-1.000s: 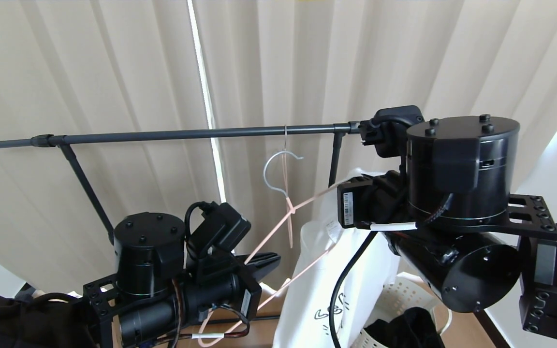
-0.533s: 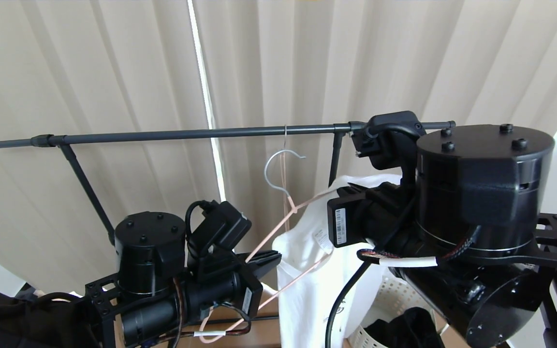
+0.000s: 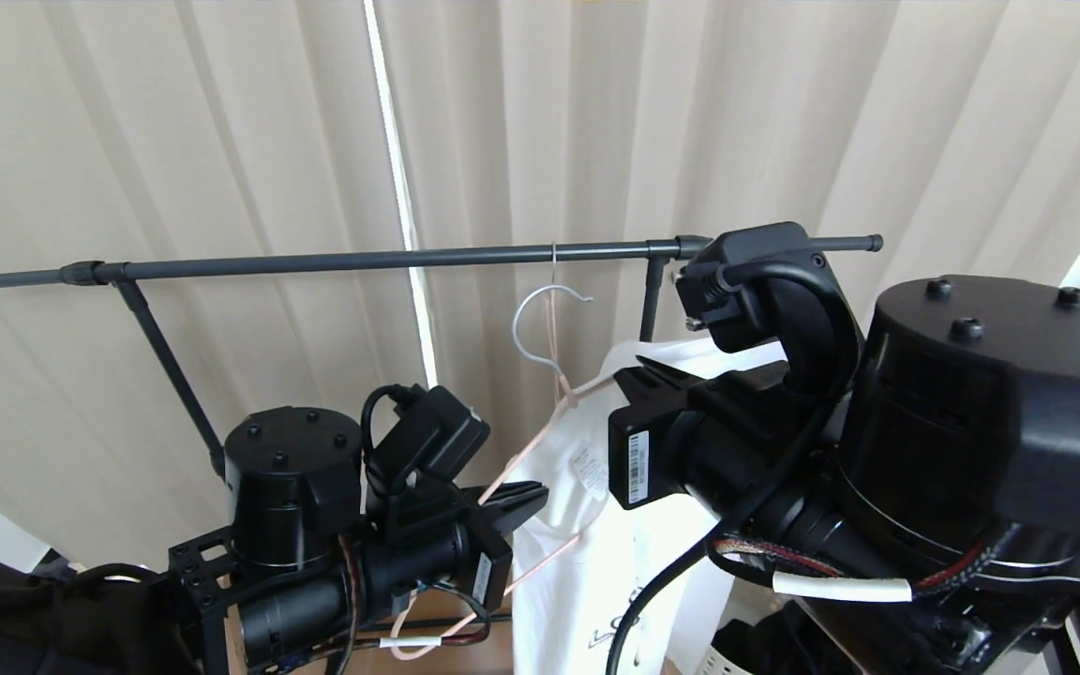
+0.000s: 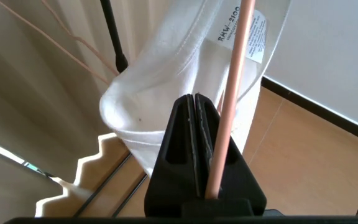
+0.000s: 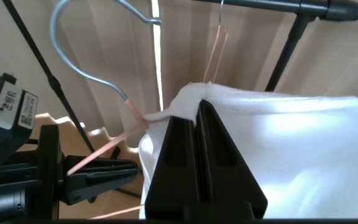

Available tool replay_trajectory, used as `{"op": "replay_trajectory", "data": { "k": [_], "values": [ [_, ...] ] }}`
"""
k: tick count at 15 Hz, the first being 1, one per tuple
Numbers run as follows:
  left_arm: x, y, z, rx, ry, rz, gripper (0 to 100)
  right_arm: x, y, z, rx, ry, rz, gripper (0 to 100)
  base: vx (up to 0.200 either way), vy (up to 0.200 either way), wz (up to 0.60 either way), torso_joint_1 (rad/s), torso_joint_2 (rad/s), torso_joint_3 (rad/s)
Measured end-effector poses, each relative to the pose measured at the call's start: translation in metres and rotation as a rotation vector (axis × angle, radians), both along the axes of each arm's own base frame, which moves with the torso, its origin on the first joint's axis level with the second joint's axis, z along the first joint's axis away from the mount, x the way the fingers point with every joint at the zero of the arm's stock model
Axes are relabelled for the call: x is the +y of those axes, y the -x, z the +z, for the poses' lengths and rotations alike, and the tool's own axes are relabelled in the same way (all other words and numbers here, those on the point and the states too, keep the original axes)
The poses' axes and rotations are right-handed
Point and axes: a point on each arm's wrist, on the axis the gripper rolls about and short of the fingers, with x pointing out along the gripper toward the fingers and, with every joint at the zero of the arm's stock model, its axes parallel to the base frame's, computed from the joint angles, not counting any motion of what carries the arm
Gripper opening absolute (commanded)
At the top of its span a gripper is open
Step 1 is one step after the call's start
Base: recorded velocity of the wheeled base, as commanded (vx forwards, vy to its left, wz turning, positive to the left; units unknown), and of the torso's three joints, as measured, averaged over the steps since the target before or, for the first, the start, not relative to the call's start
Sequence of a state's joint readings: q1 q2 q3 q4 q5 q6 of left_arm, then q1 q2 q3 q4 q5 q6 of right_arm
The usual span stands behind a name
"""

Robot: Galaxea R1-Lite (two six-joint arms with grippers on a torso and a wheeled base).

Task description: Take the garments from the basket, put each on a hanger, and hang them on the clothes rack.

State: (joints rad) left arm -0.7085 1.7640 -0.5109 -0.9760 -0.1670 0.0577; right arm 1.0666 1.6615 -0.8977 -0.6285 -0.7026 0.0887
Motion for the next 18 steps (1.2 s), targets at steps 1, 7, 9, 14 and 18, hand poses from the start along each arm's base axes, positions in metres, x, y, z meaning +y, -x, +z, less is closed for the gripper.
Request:
{"op": "replay_trajectory", "data": {
  "k": [1, 7, 9, 14, 18],
  "values": [
    [0.000, 0.000, 0.000, 0.002, -0.002, 0.000, 0, 0.000, 0.001, -0.001, -0.015, 0.001, 0.006, 0, 0.000, 0.000, 0.00, 0.000, 0.00, 0.000],
    [0.001, 0.001, 0.000, 0.001, -0.003, 0.000, 0, -0.002, 0.003, -0.004, -0.043, 0.005, 0.010, 100, 0.000, 0.000, 0.00, 0.000, 0.00, 0.000],
    [0.001, 0.001, -0.001, 0.004, -0.008, 0.006, 0, -0.003, 0.001, -0.003, -0.048, 0.012, 0.003, 100, 0.000, 0.000, 0.00, 0.000, 0.00, 0.000],
    [0.003, 0.001, 0.003, -0.040, 0.030, 0.011, 0, -0.007, -0.003, -0.002, -0.051, 0.014, -0.018, 100, 0.000, 0.000, 0.00, 0.000, 0.00, 0.000],
    [0.010, 0.005, -0.002, -0.087, -0.004, 0.001, 0, -0.023, -0.011, -0.002, -0.059, 0.049, -0.013, 100, 0.000, 0.000, 0.00, 0.000, 0.00, 0.000]
  ]
}}
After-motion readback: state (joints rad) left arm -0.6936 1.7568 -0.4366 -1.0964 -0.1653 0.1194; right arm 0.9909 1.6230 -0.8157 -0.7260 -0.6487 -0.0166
